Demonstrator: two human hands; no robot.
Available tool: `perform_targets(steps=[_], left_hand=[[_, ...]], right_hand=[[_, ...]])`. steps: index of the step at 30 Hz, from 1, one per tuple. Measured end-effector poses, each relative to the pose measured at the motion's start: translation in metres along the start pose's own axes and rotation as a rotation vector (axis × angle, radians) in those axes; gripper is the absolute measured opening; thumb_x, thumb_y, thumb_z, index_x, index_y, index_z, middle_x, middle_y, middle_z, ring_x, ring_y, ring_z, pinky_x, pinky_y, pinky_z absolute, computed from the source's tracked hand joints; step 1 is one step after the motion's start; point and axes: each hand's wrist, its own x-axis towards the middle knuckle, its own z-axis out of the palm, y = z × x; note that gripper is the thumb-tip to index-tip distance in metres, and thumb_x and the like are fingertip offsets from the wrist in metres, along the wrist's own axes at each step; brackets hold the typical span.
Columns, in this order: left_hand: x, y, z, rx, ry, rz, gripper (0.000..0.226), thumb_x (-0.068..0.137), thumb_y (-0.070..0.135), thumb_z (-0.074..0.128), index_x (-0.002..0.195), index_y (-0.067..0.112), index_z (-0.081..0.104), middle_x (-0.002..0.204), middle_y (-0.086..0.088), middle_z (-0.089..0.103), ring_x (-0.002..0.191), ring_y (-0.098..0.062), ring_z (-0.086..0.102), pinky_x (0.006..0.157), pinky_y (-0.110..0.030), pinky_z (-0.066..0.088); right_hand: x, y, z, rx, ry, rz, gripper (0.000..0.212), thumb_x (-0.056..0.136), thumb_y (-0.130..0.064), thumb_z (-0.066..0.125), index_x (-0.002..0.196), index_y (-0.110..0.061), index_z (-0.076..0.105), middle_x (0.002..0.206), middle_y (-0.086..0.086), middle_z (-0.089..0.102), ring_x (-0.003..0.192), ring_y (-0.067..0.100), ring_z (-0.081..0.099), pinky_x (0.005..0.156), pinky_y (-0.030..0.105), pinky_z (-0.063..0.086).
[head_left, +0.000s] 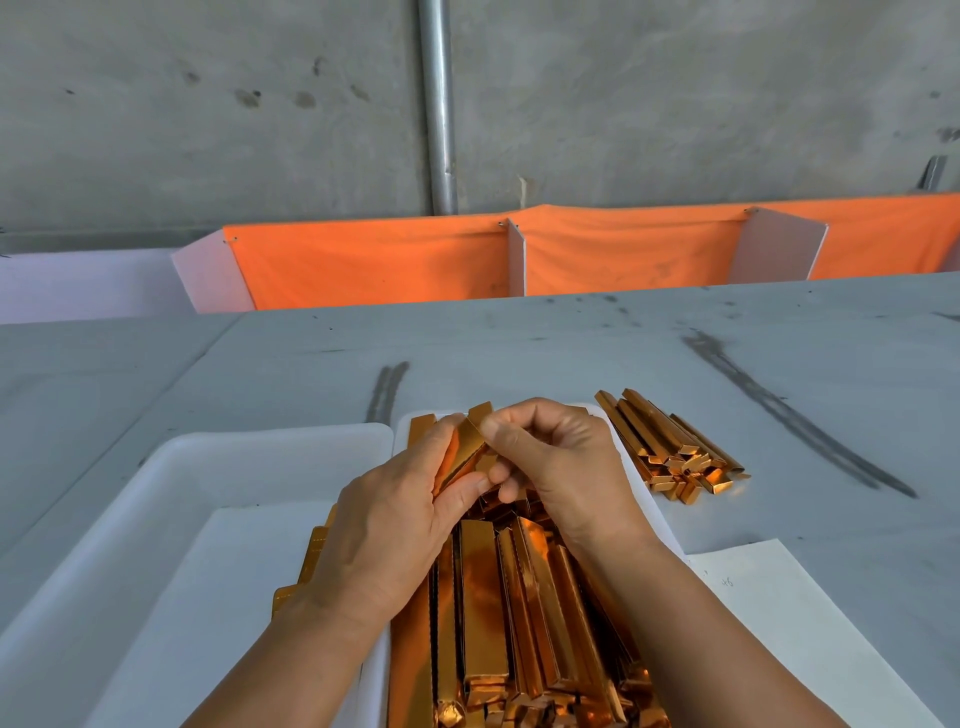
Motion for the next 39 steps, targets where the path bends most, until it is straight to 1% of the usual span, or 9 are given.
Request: perform_targets(steps=[10, 13, 17, 21, 23, 26, 33, 36, 39], left_hand=[[0.000, 0.001, -0.001, 0.113, 0.059, -0.017, 0.068, 0.082, 0.068, 0.030, 0.138, 0.032, 0.044, 0.084, 0.013, 0.064, 0.071, -0.009, 0.063, 0.061, -0.019, 0.048], [0.002, -0.001, 0.000, 0.148, 0.048, 0.016, 0.060, 0.085, 0.066, 0.037, 0.135, 0.034, 0.044, 0.082, 0.016, 0.060, 0.067, -0.003, 0.055, 0.059, -0.015, 0.042], [0.005, -0.007, -0.002, 0.100, 0.011, -0.042, 0.073, 0.079, 0.062, 0.063, 0.140, 0.048, 0.027, 0.109, 0.020, 0.052, 0.080, -0.005, 0.055, 0.073, -0.023, 0.050], [0.008, -0.013, -0.014, -0.292, 0.070, -0.229, 0.079, 0.070, 0.044, 0.080, 0.136, 0.050, 0.036, 0.108, 0.026, 0.055, 0.081, -0.007, 0.066, 0.067, -0.016, 0.049], [0.009, -0.012, -0.016, -0.560, 0.071, -0.258, 0.071, 0.070, 0.030, 0.083, 0.127, 0.050, 0.045, 0.105, 0.016, 0.065, 0.082, -0.003, 0.069, 0.064, -0.015, 0.054], [0.008, -0.002, -0.017, -0.787, 0.031, -0.239, 0.064, 0.066, 0.031, 0.085, 0.120, 0.049, 0.055, 0.093, 0.009, 0.073, 0.077, -0.004, 0.070, 0.066, -0.015, 0.054], [0.013, -0.006, -0.016, -1.075, 0.088, -0.220, 0.060, 0.060, 0.037, 0.084, 0.117, 0.041, 0.065, 0.087, 0.001, 0.070, 0.078, -0.019, 0.069, 0.068, -0.027, 0.056], [0.012, -0.007, -0.015, -1.034, 0.046, -0.154, 0.048, 0.065, 0.040, 0.081, 0.111, 0.036, 0.070, 0.084, -0.002, 0.071, 0.076, -0.015, 0.067, 0.069, -0.024, 0.054], [0.012, -0.007, -0.014, -0.961, 0.114, -0.125, 0.039, 0.063, 0.045, 0.079, 0.099, 0.032, 0.071, 0.095, -0.003, 0.071, 0.091, -0.013, 0.069, 0.074, -0.019, 0.053]], right_hand=[[-0.003, 0.003, 0.007, -0.176, -0.013, -0.103, 0.016, 0.089, -0.016, 0.072, 0.078, -0.028, 0.074, 0.069, 0.000, 0.072, 0.057, 0.007, 0.063, 0.054, 0.017, 0.049], [0.000, 0.005, 0.007, -0.218, 0.024, -0.032, 0.010, 0.087, -0.019, 0.075, 0.079, -0.023, 0.069, 0.066, 0.000, 0.070, 0.055, 0.008, 0.064, 0.051, 0.019, 0.049], [0.005, 0.003, -0.001, -0.245, 0.147, 0.040, 0.008, 0.091, -0.021, 0.070, 0.083, -0.020, 0.068, 0.060, -0.003, 0.068, 0.049, 0.008, 0.060, 0.053, 0.021, 0.049], [0.009, -0.001, -0.016, -0.099, 0.274, 0.102, 0.006, 0.094, -0.016, 0.066, 0.089, -0.013, 0.066, 0.060, 0.000, 0.067, 0.049, 0.010, 0.058, 0.053, 0.022, 0.051], [0.010, -0.002, -0.019, -0.036, 0.294, 0.127, 0.005, 0.095, -0.013, 0.063, 0.091, -0.011, 0.065, 0.059, 0.000, 0.065, 0.048, 0.010, 0.057, 0.051, 0.021, 0.051], [0.011, -0.002, -0.017, -0.012, 0.268, 0.133, 0.004, 0.096, -0.010, 0.061, 0.093, -0.010, 0.065, 0.058, 0.000, 0.065, 0.048, 0.008, 0.057, 0.049, 0.018, 0.050], [0.006, 0.000, -0.010, -0.118, 0.077, 0.124, 0.007, 0.097, -0.017, 0.061, 0.094, -0.013, 0.065, 0.063, 0.005, 0.066, 0.046, 0.013, 0.051, 0.047, 0.023, 0.044], [0.004, 0.001, -0.004, -0.134, -0.036, 0.123, 0.008, 0.098, -0.015, 0.058, 0.095, -0.012, 0.064, 0.066, 0.006, 0.068, 0.042, 0.010, 0.049, 0.043, 0.021, 0.041], [0.002, 0.004, -0.001, -0.191, -0.111, 0.123, 0.009, 0.099, -0.017, 0.058, 0.094, -0.015, 0.066, 0.071, 0.005, 0.072, 0.044, 0.007, 0.054, 0.041, 0.016, 0.040]])
